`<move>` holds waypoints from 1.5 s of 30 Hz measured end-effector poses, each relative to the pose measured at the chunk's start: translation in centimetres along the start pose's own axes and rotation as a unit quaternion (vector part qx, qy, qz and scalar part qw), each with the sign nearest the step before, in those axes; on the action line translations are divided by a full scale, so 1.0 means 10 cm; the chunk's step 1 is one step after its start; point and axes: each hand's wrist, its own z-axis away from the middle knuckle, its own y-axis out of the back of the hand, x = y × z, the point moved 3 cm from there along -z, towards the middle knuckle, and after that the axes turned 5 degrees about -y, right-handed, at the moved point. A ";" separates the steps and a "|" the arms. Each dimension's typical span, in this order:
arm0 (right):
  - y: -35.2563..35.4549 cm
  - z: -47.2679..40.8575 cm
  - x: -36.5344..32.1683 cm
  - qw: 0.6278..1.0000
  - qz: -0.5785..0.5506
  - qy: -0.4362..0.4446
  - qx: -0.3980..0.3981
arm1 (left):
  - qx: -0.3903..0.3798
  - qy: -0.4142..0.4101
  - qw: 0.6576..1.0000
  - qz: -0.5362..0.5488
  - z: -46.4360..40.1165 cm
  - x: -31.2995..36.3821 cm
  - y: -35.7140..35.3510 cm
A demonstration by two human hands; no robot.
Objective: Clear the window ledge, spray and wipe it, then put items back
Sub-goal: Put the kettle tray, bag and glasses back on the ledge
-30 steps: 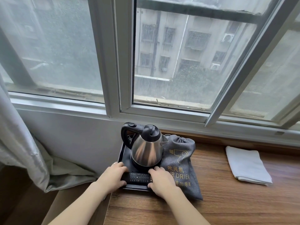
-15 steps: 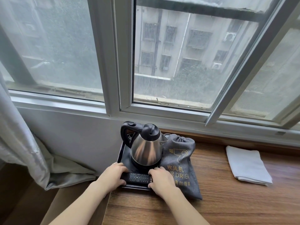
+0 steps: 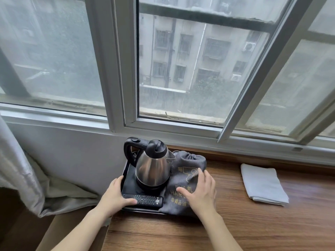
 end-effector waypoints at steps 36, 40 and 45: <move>-0.15 -0.07 0.45 0.974 -0.136 -0.094 -0.154 | 0.029 0.016 0.999 0.006 0.04 0.26 -0.29; -0.12 -0.06 0.43 0.975 -0.130 -0.087 -0.157 | 0.025 0.022 0.999 -0.032 0.02 0.25 -0.32; -0.03 -0.03 0.39 0.985 -0.108 -0.042 -0.127 | 0.185 -0.099 0.975 -0.074 0.09 0.79 -0.42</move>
